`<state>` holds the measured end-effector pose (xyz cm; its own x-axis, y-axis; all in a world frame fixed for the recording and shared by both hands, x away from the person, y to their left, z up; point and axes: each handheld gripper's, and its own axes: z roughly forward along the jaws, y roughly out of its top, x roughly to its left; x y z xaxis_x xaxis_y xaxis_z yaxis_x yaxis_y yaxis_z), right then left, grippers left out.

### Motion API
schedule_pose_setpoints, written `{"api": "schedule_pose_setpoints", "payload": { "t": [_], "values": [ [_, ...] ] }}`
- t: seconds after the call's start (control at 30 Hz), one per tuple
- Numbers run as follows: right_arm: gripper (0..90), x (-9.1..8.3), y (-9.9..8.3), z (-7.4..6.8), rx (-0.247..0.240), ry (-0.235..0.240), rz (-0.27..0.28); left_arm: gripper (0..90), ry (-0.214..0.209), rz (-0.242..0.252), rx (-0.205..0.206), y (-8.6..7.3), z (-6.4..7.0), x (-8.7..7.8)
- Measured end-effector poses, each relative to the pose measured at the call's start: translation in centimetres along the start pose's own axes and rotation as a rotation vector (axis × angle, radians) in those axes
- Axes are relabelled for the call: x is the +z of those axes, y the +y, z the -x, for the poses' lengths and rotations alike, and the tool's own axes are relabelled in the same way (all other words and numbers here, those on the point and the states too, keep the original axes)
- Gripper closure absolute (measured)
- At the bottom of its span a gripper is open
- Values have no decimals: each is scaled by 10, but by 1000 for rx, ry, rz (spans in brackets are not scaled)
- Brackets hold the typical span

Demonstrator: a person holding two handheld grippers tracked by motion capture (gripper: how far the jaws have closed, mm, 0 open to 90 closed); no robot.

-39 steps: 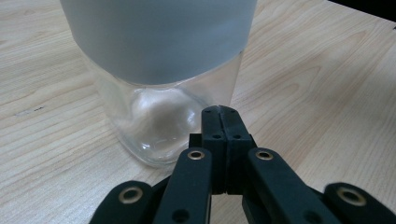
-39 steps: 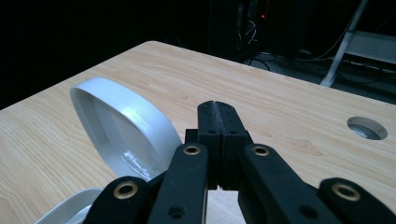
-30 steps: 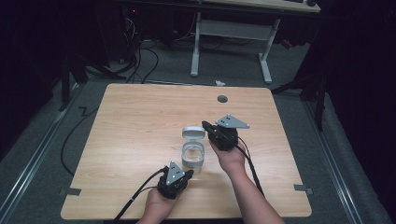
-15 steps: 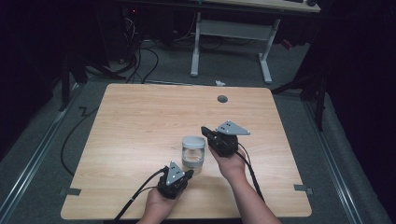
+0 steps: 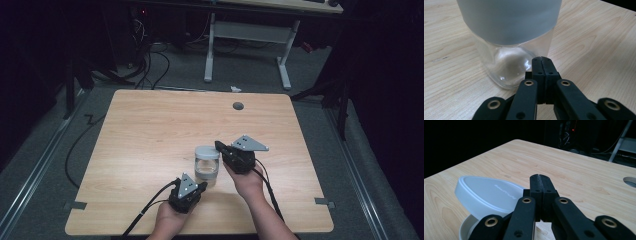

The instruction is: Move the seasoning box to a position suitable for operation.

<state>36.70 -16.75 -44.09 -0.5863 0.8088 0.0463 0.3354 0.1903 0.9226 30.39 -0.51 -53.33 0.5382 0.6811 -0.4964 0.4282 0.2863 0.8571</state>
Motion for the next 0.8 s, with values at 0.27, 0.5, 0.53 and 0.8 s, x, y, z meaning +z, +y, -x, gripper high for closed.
{"api": "schedule_pose_setpoints", "payload": {
  "t": [0.27, 0.5, 0.53, 0.8],
  "values": [
    [900, -7, -8, -8, -11, 10, 0, 900, -1, -1, 1, 0, 0, 0],
    [900, -18, -18, -13, -20, 15, 11, 894, -6, 4, -6, 0, 0, -1],
    [900, -20, -19, -14, -23, 13, 14, 894, -6, 0, -13, 1, 0, -2],
    [900, -46, -37, -1, -14, -32, 2, 894, 3, 10, -2, 19, -8, -24]
  ]
}}
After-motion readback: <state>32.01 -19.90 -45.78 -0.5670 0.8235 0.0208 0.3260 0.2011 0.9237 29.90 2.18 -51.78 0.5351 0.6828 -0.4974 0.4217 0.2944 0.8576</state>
